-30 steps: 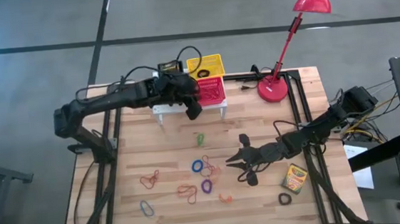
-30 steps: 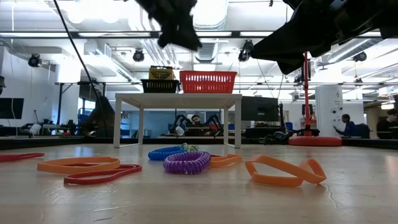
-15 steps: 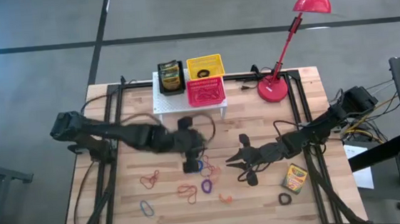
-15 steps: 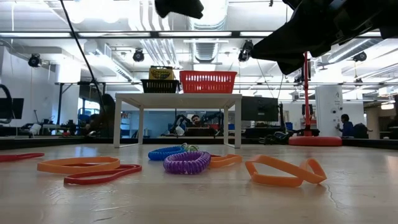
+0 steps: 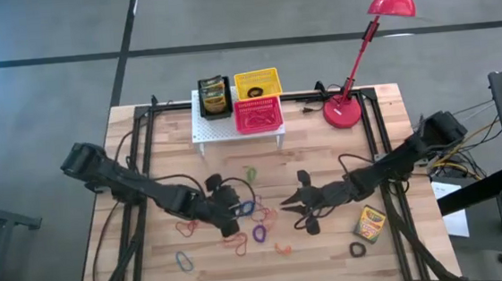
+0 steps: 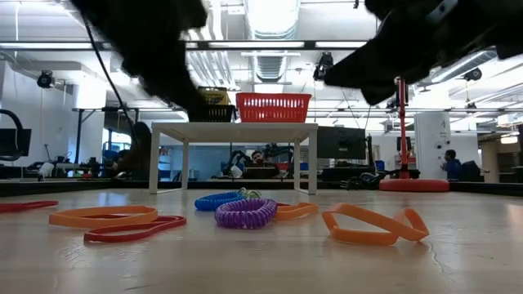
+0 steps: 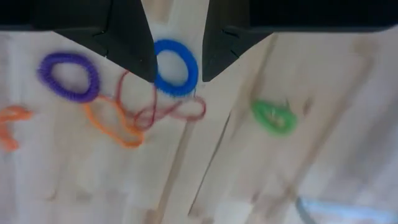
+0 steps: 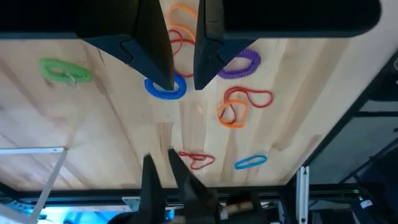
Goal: Pick & Place Office Desk Supplies
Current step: Put the green spring keychain into the yellow bin on the shelf
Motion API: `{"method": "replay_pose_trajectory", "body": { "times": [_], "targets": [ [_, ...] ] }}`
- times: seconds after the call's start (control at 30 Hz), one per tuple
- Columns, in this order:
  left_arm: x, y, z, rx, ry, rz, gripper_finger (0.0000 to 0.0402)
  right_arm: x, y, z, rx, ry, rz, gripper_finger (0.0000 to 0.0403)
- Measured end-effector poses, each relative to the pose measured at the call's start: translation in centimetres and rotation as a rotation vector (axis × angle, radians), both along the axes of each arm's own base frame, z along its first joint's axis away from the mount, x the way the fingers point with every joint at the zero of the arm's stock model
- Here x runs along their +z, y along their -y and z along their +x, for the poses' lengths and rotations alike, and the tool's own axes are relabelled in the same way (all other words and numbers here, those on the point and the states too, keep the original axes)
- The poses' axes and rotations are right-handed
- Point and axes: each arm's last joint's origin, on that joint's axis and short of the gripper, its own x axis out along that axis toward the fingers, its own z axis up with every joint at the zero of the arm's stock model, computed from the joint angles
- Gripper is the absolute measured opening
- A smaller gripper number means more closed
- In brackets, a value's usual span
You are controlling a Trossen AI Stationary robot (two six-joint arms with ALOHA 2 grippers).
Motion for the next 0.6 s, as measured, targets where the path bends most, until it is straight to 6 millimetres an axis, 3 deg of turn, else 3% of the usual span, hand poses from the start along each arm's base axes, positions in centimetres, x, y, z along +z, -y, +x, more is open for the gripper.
{"method": "replay_pose_trajectory", "body": {
  "times": [0.27,0.47,0.6],
  "targets": [
    [-5.0,-1.1,-2.6,0.093,0.175,-0.157,0.0131,-2.4,1.9,4.4,-0.095,-0.024,-0.003,0.0068],
    [-6.5,-1.7,-4.2,0.124,0.306,-0.238,0.0131,-2.8,5.2,8.3,-0.095,-0.196,0.008,0.0119],
    [-6.7,-1.9,-4.5,0.136,0.323,-0.229,0.0131,-3.1,7.3,10.2,-0.112,-0.346,-0.082,0.015]
  ]
}}
